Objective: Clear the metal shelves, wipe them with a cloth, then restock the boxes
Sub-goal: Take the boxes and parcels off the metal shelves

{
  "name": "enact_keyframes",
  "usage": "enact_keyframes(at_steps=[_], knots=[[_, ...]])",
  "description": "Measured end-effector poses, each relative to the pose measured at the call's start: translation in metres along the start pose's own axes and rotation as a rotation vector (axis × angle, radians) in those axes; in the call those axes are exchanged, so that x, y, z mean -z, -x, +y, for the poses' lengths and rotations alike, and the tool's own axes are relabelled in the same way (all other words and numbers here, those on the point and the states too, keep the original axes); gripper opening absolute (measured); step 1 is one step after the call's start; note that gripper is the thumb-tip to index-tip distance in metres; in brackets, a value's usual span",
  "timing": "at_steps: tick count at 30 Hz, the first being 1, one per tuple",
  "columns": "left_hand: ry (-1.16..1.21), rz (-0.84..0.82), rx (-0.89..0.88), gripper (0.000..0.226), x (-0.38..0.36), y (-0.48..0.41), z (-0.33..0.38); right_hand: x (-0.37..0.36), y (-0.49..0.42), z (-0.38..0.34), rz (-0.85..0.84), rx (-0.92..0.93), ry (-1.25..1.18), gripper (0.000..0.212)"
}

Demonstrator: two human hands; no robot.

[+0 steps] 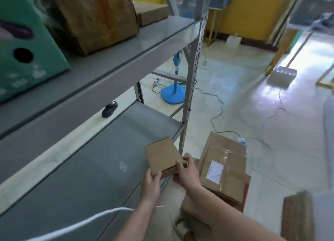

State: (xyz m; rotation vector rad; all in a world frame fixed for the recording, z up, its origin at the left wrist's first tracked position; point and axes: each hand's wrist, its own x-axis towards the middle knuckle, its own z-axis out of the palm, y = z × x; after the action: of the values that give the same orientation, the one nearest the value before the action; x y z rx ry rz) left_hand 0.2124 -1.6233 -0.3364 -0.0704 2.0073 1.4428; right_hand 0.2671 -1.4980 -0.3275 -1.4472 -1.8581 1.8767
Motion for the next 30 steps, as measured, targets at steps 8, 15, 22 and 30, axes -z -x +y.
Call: enact_keyframes(at_steps=[8, 15, 22, 30], knots=[[0.415, -0.097, -0.049, 0.027, -0.004, 0.095, 0.009, 0.078, 0.128, -0.008, 0.029, 0.237, -0.15, 0.059], [0.46, -0.364, -0.094, 0.06, -0.029, 0.146, -0.001, 0.118, 0.178, 0.028, 0.168, 0.28, -0.252, 0.053], [0.299, -0.507, -0.23, 0.061, -0.11, 0.188, 0.006, 0.206, 0.206, 0.055, 0.374, 0.309, -0.342, 0.05], [0.212, -0.707, -0.313, 0.055, -0.252, 0.279, -0.014, 0.351, 0.262, 0.133, 0.598, 0.321, -0.43, 0.045]])
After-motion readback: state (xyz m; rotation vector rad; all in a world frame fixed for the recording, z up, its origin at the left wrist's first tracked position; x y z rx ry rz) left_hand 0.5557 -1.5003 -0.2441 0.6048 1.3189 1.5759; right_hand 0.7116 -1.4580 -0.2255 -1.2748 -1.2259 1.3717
